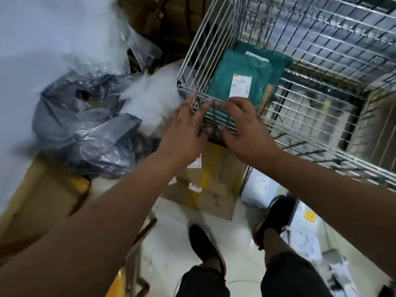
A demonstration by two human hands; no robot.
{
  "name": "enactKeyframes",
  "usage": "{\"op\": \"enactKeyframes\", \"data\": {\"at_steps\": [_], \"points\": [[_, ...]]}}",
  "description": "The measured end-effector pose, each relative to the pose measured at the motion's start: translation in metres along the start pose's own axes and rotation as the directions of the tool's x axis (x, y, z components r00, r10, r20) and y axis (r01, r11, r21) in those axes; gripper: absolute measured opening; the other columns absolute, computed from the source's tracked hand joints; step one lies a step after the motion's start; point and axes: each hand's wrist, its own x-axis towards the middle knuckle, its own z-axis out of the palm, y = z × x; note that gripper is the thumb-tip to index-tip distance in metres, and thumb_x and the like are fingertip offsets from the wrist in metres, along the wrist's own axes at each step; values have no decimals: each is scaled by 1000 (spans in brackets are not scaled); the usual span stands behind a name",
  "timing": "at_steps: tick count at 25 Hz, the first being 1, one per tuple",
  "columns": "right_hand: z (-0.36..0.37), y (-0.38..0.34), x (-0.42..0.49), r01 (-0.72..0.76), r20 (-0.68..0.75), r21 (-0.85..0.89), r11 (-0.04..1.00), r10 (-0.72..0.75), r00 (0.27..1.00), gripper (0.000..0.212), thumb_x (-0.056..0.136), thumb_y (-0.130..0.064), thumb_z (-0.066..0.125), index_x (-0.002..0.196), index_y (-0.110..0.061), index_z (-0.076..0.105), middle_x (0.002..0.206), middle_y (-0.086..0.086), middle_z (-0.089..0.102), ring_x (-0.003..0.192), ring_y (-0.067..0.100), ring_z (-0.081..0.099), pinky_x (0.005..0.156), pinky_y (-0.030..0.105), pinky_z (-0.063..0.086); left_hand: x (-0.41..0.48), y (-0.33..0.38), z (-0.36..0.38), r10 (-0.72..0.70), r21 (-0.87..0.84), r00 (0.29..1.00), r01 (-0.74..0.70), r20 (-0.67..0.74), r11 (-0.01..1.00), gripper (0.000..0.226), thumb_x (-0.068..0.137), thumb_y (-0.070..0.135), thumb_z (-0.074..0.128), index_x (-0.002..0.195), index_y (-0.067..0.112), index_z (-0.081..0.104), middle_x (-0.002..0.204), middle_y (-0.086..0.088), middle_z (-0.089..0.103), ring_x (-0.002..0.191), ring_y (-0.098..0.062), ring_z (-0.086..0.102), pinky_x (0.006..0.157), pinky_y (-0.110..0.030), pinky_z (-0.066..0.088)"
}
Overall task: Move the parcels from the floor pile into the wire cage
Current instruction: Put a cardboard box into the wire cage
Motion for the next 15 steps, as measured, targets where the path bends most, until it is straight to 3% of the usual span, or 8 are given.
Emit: {"op": "enactKeyframes", "data": {"at_steps": [2, 4, 8, 11, 15], "points": [[28, 0, -34, -48, -18, 12, 999, 48, 999, 52, 95, -23, 61, 146, -21, 48, 146, 4, 42, 125, 25, 52, 101, 38, 49, -34, -21, 15, -23, -6, 999, 24, 33, 1000, 71, 95, 44, 46, 161, 38, 21, 164, -15, 24, 148, -40, 28, 118, -56, 33], [62, 14, -70, -156, 59, 30, 987, 154, 986, 57, 94, -23, 62, 149, -23, 46, 145, 6, 43, 125, 27, 52, 101, 41, 50, -64, -44, 38, -86, 15, 992, 85, 94, 996, 72, 94, 47, 44, 161, 41, 18, 167, -12, 20, 151, -38, 25, 118, -54, 32], [136, 69, -127, -415, 344, -67, 907, 412, 844, 80, 91, -34, 66, 158, -35, 24, 154, 12, 31, 120, 36, 56, 100, 37, 46, -114, -100, 100, -306, 30, 926, 307, 222, 951, 81, 93, 42, 61, 162, 40, 19, 166, -14, 21, 151, -35, 26, 116, -49, 33], [186, 110, -145, -488, 422, -131, 863, 494, 760, 93, 86, -47, 67, 159, -45, 9, 157, 17, 27, 133, 39, 47, 108, 43, 45, -131, -132, 153, -408, 53, 863, 411, 298, 910, 89, 89, 54, 64, 159, 52, 7, 168, -8, 15, 153, -35, 19, 116, -58, 32], [254, 173, -135, -538, 431, -140, 831, 540, 723, 104, 85, -51, 71, 158, -50, -3, 161, 23, 18, 142, 42, 37, 111, 47, 43, -110, -162, 226, -457, 89, 813, 458, 361, 884, 92, 88, 56, 68, 159, 49, 9, 168, -7, 12, 149, -41, 24, 115, -62, 32]]}}
